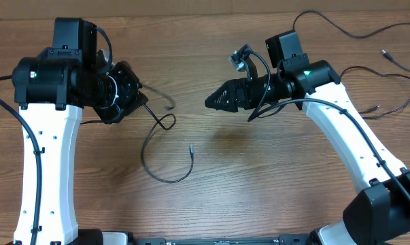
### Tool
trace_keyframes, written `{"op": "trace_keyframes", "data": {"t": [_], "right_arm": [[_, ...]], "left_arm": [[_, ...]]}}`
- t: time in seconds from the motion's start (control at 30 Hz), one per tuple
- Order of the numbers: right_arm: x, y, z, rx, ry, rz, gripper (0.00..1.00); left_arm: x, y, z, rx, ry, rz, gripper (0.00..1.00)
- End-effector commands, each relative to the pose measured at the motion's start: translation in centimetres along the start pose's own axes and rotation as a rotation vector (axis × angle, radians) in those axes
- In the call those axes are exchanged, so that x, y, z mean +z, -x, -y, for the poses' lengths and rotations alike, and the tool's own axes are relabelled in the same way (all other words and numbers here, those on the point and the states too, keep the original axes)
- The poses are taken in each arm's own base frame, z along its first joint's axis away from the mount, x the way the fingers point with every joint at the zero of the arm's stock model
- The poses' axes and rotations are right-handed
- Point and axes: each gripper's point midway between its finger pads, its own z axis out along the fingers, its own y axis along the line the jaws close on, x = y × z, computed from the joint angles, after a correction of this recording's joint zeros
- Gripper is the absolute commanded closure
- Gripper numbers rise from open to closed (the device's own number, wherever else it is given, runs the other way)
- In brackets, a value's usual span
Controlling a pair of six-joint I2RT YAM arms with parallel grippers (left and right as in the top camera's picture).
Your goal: Untangle cables
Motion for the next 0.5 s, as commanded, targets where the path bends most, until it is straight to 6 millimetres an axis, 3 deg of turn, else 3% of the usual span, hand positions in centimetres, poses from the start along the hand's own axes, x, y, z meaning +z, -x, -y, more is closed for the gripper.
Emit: {"op": "trace_keyframes", "data": {"t": [0.0,0.27,0.47], "right_arm": [[-1.0,-0.3,-5.7,-0.249,0.106,0.030,0.19],[1.2,-0.4,-9.9,-0.482,-0.014,0.078,0.17],[3.4,-0.9,-11.6,-0.562,-0.048,0.081,0.21]], "left_arm": [[-1.3,0.1,0.1,-0.155,-0.014,0.051,0.96],[-1.3,-1.7,1.6,-0.253,-0.089,-0.056,0.96],[-1.6,-2.8,2.8,-0.268,-0.146,-0.134,0.96]]}}
